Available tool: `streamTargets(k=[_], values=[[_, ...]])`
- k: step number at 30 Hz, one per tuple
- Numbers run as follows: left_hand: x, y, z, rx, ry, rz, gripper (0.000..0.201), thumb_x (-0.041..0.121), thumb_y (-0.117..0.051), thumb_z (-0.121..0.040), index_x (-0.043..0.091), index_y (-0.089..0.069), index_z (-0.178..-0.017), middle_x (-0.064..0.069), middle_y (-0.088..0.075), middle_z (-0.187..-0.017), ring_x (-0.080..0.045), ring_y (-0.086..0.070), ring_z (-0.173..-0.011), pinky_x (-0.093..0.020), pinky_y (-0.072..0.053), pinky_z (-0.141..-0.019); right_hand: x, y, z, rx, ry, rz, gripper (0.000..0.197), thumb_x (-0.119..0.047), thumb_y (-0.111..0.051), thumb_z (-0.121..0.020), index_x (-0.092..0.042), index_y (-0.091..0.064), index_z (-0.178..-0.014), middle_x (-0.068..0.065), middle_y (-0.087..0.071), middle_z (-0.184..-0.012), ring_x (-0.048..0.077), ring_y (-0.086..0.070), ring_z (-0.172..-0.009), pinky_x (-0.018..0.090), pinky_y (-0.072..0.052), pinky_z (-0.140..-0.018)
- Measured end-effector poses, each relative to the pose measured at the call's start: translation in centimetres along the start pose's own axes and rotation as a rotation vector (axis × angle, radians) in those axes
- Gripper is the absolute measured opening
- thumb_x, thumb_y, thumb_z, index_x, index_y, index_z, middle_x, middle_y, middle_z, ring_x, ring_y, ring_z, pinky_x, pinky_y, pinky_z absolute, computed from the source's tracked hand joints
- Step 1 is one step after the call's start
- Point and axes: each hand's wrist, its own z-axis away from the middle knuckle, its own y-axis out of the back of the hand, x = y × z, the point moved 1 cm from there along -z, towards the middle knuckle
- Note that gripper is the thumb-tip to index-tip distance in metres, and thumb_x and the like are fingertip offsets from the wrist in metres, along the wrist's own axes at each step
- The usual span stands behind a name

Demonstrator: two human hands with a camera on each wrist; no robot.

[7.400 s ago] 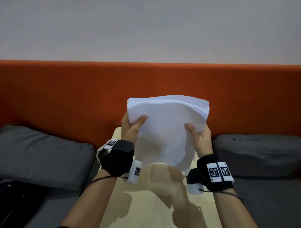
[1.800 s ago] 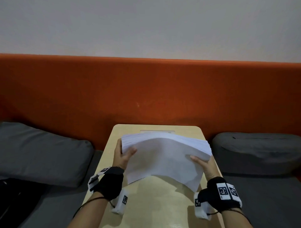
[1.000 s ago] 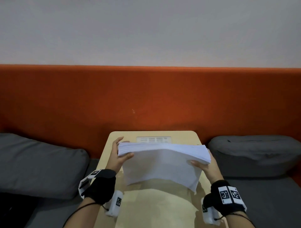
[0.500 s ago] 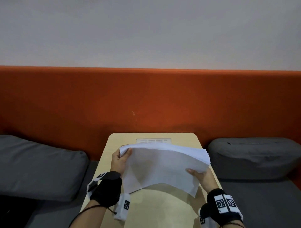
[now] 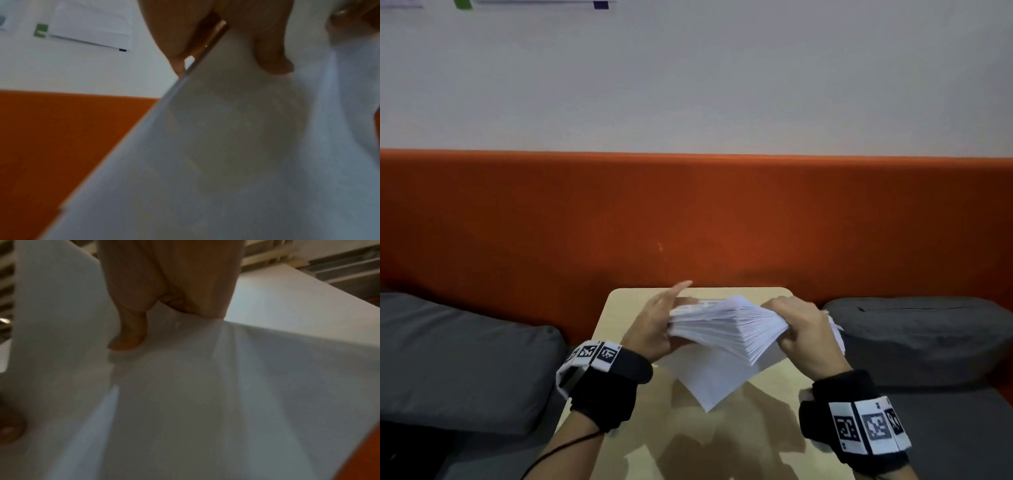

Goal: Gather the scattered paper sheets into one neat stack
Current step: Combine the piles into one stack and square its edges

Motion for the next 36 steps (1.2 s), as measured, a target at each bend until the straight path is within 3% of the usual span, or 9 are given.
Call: streamTargets(k=[4, 8, 11, 15, 20, 24, 27, 31, 36], values=[[0.7, -1.0, 1.1, 0.101, -0.015, 0.190, 0.047, 0.036, -0.058, -0.072, 0.046, -0.046, -0.117, 0.017, -0.070, -0.095, 0.002, -0.066, -0.076, -0.016, -0.047, -0.066, -0.6, 0.6, -1.4, 0.000, 0.081, 0.152, 0.030, -0.007, -0.050, -0.065, -0.031, -0.051, -0.083, -0.010, -0.061, -0.069, 0.009, -0.047, -0.068, 0.020, -0.026, -0.069], [1.6, -1.8, 1.6, 0.199, 0.051, 0.312, 0.023, 0.039, -0.058, -0.072, 0.040, -0.062, -0.094, 0.034, -0.062, -0.070, 0.012, -0.055, -0.064, -0.016, -0.040, -0.056, -0.7, 1.0, -1.6, 0.222, -0.003, 0.136, 0.028, -0.023, -0.044, -0.069, -0.035, -0.050, -0.094, -0.007, -0.066, -0.092, 0.010, -0.053, -0.099, 0.028, -0.028, -0.091], [2.1, -1.8, 1.4, 0.273, 0.156, 0.481, 0.010, 0.039, -0.069, -0.062, 0.038, -0.067, -0.073, 0.013, -0.060, -0.063, 0.000, -0.048, -0.061, -0.019, -0.040, -0.055, 0.4, 0.6, -1.0, 0.359, -0.343, 0.002, 0.075, -0.047, -0.067, -0.067, -0.024, -0.041, -0.133, 0.006, -0.045, -0.138, 0.018, -0.034, -0.132, 0.040, -0.024, -0.108], [2.2, -1.7, 1.5, 0.319, 0.322, 0.714, 0.008, 0.021, -0.075, -0.060, 0.025, -0.068, -0.060, 0.008, -0.058, -0.060, -0.008, -0.050, -0.061, -0.022, -0.043, -0.059, 1.8, -1.1, 0.6, 0.381, -0.724, -0.626, 0.124, -0.028, -0.091, -0.051, -0.030, -0.012, -0.147, 0.002, -0.028, -0.150, 0.014, -0.033, -0.135, 0.035, -0.036, -0.107], [2.2, -1.1, 1.2, 0.373, 0.432, 0.776, 0.022, 0.026, -0.077, -0.054, 0.014, -0.064, -0.068, 0.008, -0.064, -0.059, -0.014, -0.055, -0.059, -0.027, -0.048, -0.056, 2.2, -5.6, 4.4, -0.036, -0.834, -1.009, 0.078, -0.044, -0.090, -0.038, -0.018, -0.064, -0.107, 0.008, -0.070, -0.110, 0.022, -0.068, -0.101, 0.036, -0.055, -0.086], [2.3, -0.3, 0.9, 0.391, 0.456, 0.779, 0.016, 0.019, -0.071, -0.057, 0.013, -0.062, -0.069, 0.000, -0.063, -0.066, -0.015, -0.054, -0.064, -0.028, -0.046, -0.057, 2.5, -8.4, 7.2, -0.101, -0.885, -0.977, 0.068, -0.042, -0.081, -0.051, -0.008, -0.061, -0.107, 0.009, -0.071, -0.100, 0.025, -0.068, -0.087, 0.028, -0.054, -0.075], [1.8, -0.2, 0.2, 0.373, 0.462, 0.787, 0.023, 0.018, -0.074, -0.059, 0.015, -0.061, -0.078, -0.007, -0.065, -0.081, -0.020, -0.059, -0.074, -0.030, -0.050, -0.064, 2.0, -9.6, 7.2, 0.102, -0.962, -0.878, 0.039, -0.026, -0.076, -0.074, -0.006, -0.044, -0.068, 0.000, -0.035, -0.064, 0.016, -0.037, -0.058, 0.024, -0.033, -0.062], [-0.8, -0.1, -1.2, 0.293, 0.433, 0.757, 0.042, 0.005, -0.074, -0.076, 0.027, -0.053, -0.106, 0.007, -0.066, -0.103, -0.001, -0.065, -0.088, -0.017, -0.052, -0.078, 1.1, -10.2, 5.1, 0.223, -0.985, -1.007, 0.017, -0.011, -0.066, -0.084, -0.023, -0.054, -0.084, -0.008, -0.060, -0.087, 0.006, -0.056, -0.083, 0.026, -0.040, -0.084], [-6.3, -2.1, 1.6, 0.201, 0.615, 0.504, 0.066, 0.050, -0.067, -0.067, 0.015, -0.050, -0.120, -0.004, -0.059, -0.123, -0.015, -0.058, -0.109, -0.029, -0.048, -0.093, 2.9, -12.4, 1.5, 0.222, -0.987, -0.991, 0.025, -0.009, -0.062, -0.087, -0.014, -0.058, -0.111, -0.006, -0.064, -0.109, 0.010, -0.058, -0.104, 0.027, -0.040, -0.096]])
